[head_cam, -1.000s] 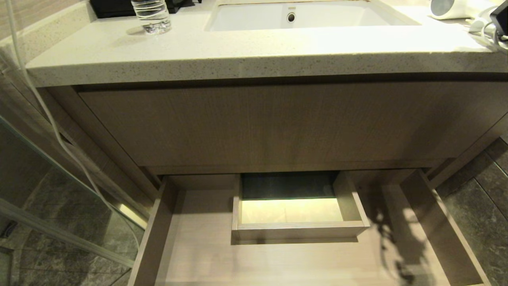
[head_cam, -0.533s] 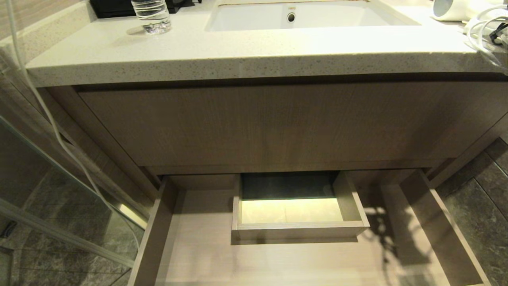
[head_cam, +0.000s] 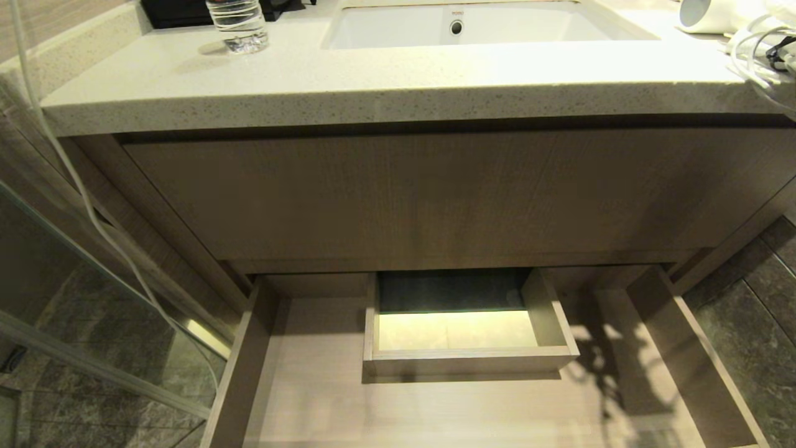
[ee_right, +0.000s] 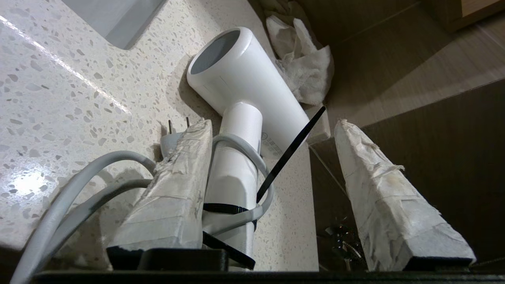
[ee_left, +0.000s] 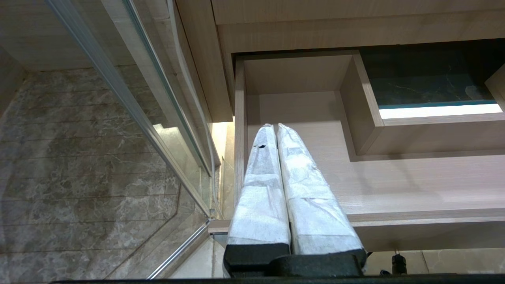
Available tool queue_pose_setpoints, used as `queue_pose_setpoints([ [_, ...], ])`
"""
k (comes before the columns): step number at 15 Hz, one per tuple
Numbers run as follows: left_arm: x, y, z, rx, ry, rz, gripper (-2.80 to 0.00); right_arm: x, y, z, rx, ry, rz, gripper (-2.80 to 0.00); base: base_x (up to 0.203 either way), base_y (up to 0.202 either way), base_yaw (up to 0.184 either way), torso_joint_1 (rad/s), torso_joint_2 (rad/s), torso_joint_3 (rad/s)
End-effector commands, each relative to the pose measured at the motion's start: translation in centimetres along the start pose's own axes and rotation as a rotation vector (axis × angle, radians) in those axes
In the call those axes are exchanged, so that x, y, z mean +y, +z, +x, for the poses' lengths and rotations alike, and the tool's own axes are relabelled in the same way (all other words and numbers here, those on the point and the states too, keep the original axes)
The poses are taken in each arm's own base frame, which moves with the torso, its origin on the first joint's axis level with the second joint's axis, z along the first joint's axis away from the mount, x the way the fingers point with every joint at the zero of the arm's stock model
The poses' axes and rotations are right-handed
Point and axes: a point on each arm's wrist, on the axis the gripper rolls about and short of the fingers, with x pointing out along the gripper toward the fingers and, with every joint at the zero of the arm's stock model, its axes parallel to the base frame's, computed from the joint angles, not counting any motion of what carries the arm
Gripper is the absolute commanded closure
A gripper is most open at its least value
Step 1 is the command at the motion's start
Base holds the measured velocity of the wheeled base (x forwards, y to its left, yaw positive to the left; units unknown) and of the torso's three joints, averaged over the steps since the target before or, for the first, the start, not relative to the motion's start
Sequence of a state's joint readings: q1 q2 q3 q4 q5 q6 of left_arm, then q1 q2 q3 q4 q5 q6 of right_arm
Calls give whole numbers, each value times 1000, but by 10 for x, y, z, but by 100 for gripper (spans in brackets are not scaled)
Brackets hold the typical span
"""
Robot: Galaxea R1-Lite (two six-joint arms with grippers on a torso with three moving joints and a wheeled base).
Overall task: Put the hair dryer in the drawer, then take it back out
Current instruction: Place it on the countertop, then close the drawer
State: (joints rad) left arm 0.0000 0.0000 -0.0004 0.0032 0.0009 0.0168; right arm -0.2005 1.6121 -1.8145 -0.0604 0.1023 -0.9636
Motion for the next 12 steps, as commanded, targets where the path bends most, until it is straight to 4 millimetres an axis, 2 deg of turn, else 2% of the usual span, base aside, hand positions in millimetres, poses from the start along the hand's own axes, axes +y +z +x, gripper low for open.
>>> queue_pose_setpoints([
  [1, 0, 0, 0, 0, 1, 0, 0, -8, 7, -12, -18, -24, -10, -280, 0, 0, 0, 0, 0, 0],
  [3, 0, 0, 0, 0, 1, 0, 0, -10, 10, -26, -20, -27, -26, -280, 0, 0, 0, 0, 0, 0],
  [4, 0, 0, 0, 0, 1, 0, 0, -12, 13, -36, -21, -29, -48, 0, 0, 0, 0, 0, 0, 0],
  [6, 0, 0, 0, 0, 1, 0, 0, -13, 15, -51, -18, -24, -79, 0, 0, 0, 0, 0, 0, 0],
  [12, 0, 0, 0, 0, 1, 0, 0, -17, 19, -75, -9, -33, -106, 0, 0, 0, 0, 0, 0, 0],
])
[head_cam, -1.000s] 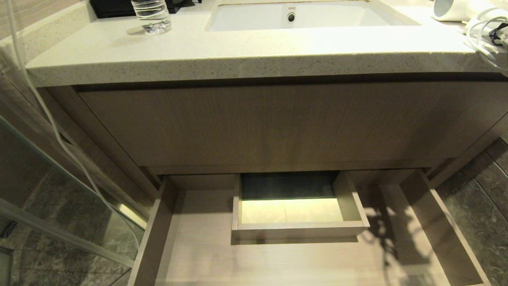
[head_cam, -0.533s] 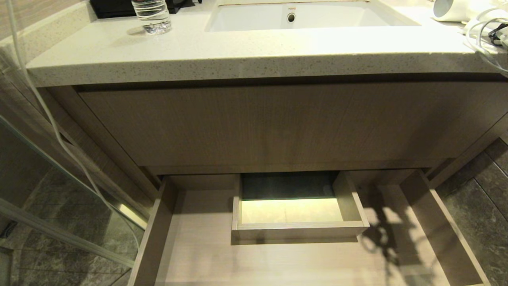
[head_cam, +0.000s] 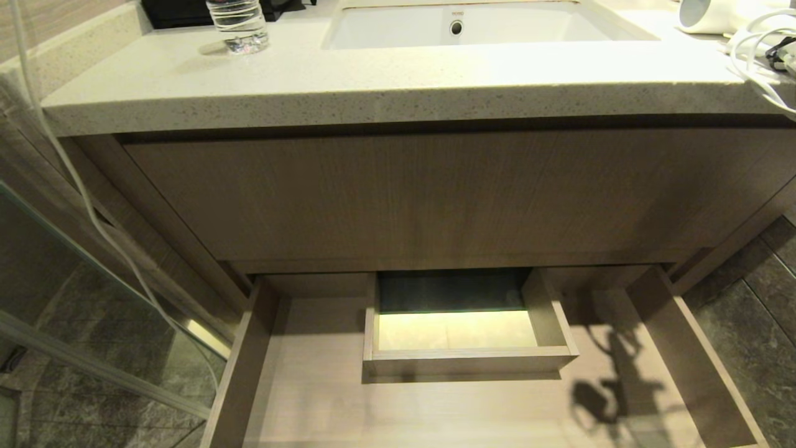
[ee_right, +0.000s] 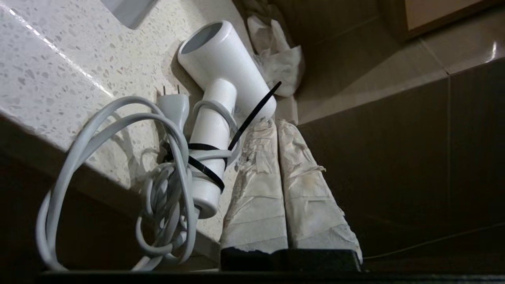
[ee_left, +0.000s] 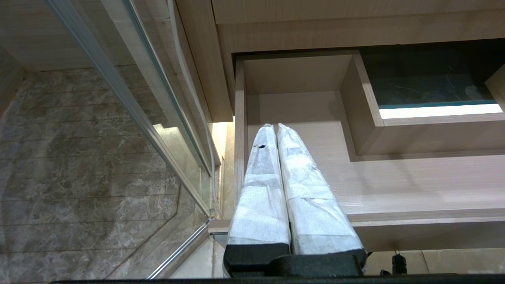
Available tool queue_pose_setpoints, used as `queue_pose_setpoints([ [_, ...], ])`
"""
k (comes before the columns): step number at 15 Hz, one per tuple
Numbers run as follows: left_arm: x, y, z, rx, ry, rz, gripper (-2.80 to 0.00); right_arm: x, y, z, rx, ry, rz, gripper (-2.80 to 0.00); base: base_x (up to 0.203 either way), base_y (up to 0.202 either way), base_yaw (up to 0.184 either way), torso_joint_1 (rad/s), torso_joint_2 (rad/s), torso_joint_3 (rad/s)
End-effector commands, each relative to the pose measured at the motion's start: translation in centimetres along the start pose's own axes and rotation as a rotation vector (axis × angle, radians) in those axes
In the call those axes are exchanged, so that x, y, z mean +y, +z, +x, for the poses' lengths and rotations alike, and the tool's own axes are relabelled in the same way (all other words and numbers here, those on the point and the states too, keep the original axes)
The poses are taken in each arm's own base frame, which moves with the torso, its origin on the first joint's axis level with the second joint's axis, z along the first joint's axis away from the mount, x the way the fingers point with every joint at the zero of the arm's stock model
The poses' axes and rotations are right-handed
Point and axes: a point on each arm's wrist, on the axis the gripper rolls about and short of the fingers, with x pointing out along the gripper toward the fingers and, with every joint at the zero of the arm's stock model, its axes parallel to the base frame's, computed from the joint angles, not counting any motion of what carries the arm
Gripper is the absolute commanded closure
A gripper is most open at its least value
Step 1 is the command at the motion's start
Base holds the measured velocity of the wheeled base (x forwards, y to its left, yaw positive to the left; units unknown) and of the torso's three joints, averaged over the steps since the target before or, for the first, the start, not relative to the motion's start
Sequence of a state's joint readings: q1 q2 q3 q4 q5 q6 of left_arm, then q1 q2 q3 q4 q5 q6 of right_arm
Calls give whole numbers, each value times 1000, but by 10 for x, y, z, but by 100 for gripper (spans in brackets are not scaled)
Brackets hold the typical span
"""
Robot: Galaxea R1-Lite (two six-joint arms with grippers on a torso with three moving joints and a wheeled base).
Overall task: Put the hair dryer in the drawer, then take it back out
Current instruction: Close the drawer
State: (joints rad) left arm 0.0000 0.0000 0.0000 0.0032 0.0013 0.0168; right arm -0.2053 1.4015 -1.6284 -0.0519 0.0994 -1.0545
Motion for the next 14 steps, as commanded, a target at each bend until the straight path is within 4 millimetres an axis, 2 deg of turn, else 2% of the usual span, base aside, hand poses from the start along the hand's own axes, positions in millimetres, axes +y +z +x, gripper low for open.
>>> queue_pose_setpoints([
  [1, 0, 0, 0, 0, 0, 0, 0, -7, 5, -16, -10, -26, -26, 0, 0, 0, 0, 0, 0, 0],
  [4, 0, 0, 0, 0, 0, 0, 0, -8, 7, -33, -7, -27, -26, 0, 0, 0, 0, 0, 0, 0],
  [7, 0, 0, 0, 0, 0, 0, 0, -3, 7, -68, 63, -56, -18, 0, 0, 0, 0, 0, 0, 0],
  [9, 0, 0, 0, 0, 0, 0, 0, -3, 8, -111, 147, -109, -20, 0, 0, 0, 0, 0, 0, 0],
  [11, 0, 0, 0, 0, 0, 0, 0, 7, 6, -161, 250, -136, -30, 0, 0, 0, 0, 0, 0, 0],
  [13, 0, 0, 0, 0, 0, 0, 0, 28, -1, -209, 399, -150, -49, 0, 0, 0, 0, 0, 0, 0],
  [14, 0, 0, 0, 0, 0, 0, 0, 44, -8, -224, 532, -125, -62, 0, 0, 0, 0, 0, 0, 0],
])
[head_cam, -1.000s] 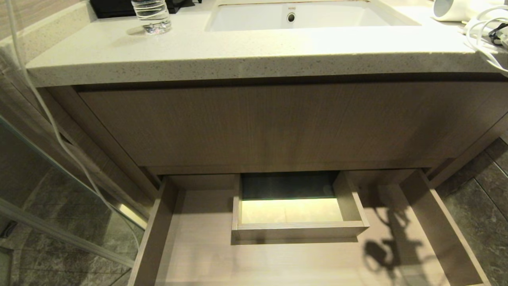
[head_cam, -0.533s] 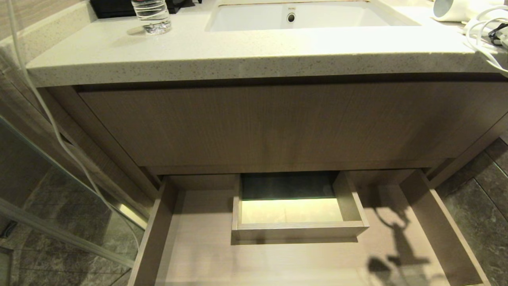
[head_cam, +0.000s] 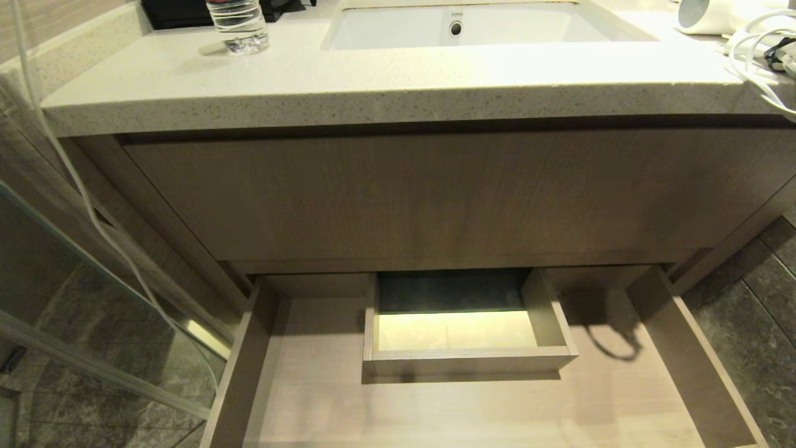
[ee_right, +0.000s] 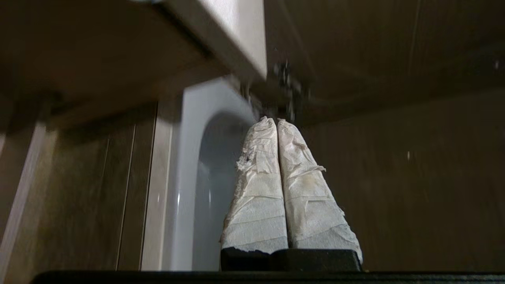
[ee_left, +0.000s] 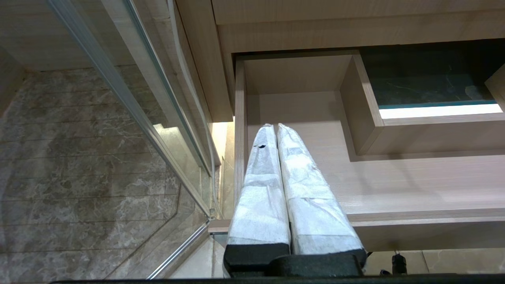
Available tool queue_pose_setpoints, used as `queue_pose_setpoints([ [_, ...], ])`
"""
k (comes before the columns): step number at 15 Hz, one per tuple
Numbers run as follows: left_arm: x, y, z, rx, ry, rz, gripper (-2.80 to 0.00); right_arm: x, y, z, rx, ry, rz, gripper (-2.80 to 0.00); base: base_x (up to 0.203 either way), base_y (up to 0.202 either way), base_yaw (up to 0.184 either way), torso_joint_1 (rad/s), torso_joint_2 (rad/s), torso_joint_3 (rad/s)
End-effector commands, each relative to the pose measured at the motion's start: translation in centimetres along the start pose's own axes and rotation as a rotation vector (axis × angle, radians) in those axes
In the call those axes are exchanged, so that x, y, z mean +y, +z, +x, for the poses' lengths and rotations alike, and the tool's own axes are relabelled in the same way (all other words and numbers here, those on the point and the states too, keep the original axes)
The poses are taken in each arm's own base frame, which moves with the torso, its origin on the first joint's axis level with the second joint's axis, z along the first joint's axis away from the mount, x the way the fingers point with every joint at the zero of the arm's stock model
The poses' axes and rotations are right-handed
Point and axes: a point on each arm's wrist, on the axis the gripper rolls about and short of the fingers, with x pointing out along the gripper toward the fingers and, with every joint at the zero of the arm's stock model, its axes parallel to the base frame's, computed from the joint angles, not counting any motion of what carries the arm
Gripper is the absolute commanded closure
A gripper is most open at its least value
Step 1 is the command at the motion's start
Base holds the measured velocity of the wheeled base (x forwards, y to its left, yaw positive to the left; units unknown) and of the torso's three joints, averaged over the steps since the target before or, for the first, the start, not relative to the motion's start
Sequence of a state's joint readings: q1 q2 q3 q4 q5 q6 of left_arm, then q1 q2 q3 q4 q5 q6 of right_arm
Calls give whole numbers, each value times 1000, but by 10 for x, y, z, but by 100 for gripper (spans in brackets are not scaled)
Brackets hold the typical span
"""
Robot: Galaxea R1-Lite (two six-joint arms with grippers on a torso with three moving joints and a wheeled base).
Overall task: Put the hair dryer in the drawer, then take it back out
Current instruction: Close the drawer
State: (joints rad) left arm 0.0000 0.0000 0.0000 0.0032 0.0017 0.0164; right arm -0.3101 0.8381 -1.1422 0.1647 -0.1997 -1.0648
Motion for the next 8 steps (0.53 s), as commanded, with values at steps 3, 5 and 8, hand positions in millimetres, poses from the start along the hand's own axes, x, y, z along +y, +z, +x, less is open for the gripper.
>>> queue_pose_setpoints([
  [3, 0, 0, 0, 0, 0, 0, 0, 52, -48, -48, 530, 119, -124, 0, 0, 0, 0, 0, 0, 0],
  [5, 0, 0, 0, 0, 0, 0, 0, 73, -60, -37, 707, 310, -100, 0, 0, 0, 0, 0, 0, 0],
  [8, 0, 0, 0, 0, 0, 0, 0, 95, -69, -12, 931, 508, 24, 0, 0, 0, 0, 0, 0, 0],
])
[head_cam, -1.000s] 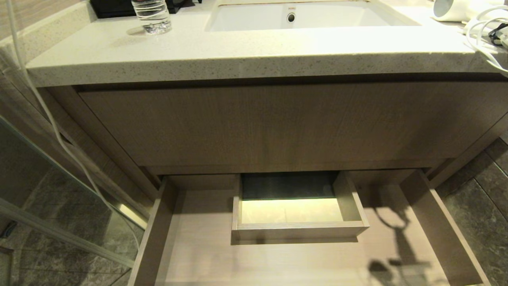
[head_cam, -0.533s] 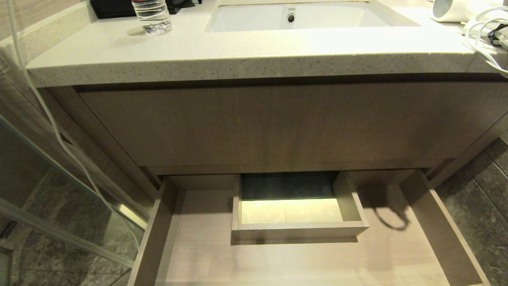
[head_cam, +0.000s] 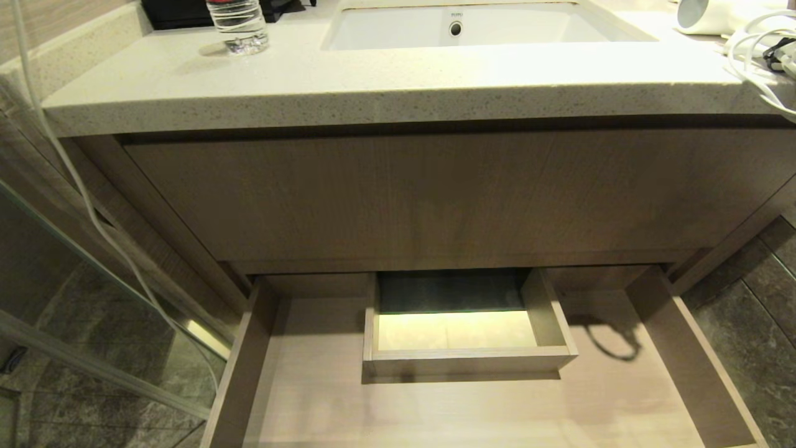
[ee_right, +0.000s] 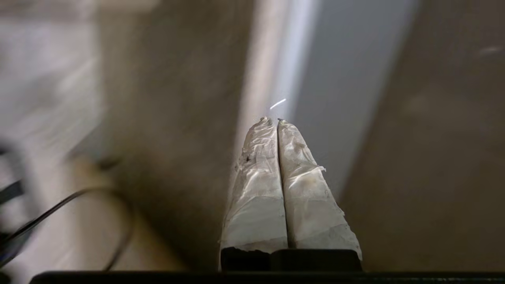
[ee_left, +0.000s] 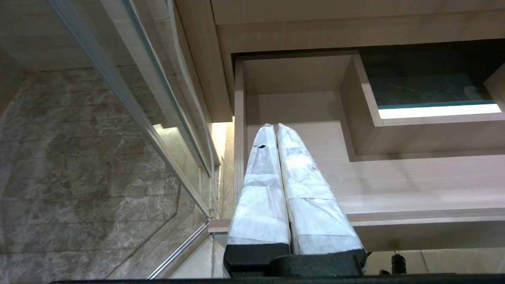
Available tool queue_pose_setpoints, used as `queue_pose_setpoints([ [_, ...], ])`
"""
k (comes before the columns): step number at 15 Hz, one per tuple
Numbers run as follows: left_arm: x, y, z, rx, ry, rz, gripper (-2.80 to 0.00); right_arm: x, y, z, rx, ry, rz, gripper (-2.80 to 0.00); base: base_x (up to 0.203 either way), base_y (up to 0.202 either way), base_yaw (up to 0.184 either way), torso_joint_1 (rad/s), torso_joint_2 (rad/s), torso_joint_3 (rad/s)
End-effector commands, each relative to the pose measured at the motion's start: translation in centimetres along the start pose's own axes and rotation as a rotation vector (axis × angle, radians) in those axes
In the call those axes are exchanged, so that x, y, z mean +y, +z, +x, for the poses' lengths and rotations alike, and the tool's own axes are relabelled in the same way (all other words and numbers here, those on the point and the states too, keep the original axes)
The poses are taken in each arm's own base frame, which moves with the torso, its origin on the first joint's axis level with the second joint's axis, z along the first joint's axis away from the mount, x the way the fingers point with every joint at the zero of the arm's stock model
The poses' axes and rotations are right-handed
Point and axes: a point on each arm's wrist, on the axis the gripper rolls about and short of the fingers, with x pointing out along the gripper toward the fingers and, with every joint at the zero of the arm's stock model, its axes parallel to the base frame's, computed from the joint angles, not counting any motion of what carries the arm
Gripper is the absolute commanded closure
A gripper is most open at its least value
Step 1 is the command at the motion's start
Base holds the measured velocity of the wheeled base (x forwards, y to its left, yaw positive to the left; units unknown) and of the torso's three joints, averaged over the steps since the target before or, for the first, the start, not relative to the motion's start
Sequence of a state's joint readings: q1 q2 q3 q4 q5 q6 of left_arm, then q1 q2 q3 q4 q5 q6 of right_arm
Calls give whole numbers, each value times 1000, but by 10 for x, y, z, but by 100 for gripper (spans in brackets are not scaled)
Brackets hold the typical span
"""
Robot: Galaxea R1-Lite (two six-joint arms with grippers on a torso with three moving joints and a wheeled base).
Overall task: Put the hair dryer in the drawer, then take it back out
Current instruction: Close the drawer
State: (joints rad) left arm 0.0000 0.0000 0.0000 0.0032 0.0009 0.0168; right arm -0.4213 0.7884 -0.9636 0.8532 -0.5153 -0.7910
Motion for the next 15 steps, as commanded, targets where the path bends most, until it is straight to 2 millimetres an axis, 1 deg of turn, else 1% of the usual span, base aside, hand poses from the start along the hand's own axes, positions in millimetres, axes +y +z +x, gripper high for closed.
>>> queue_pose_setpoints([
  [1, 0, 0, 0, 0, 1, 0, 0, 6, 21, 33, 184, 185, 15, 0, 0, 0, 0, 0, 0, 0],
  [4, 0, 0, 0, 0, 1, 0, 0, 11, 49, 71, 292, 315, 51, 0, 0, 0, 0, 0, 0, 0],
  [7, 0, 0, 0, 0, 1, 0, 0, 21, 73, 109, 367, 413, 78, 0, 0, 0, 0, 0, 0, 0],
  [9, 0, 0, 0, 0, 1, 0, 0, 28, 90, 134, 351, 462, 92, 0, 0, 0, 0, 0, 0, 0],
  [10, 0, 0, 0, 0, 1, 0, 0, 34, 95, 147, 356, 488, 79, 0, 0, 0, 0, 0, 0, 0],
  [12, 0, 0, 0, 0, 1, 0, 0, 48, 96, 166, 398, 546, -20, 0, 0, 0, 0, 0, 0, 0],
  [13, 0, 0, 0, 0, 1, 0, 0, 55, 91, 174, 443, 560, -69, 0, 0, 0, 0, 0, 0, 0],
  [15, 0, 0, 0, 0, 1, 0, 0, 67, 87, 187, 494, 569, -102, 0, 0, 0, 0, 0, 0, 0],
])
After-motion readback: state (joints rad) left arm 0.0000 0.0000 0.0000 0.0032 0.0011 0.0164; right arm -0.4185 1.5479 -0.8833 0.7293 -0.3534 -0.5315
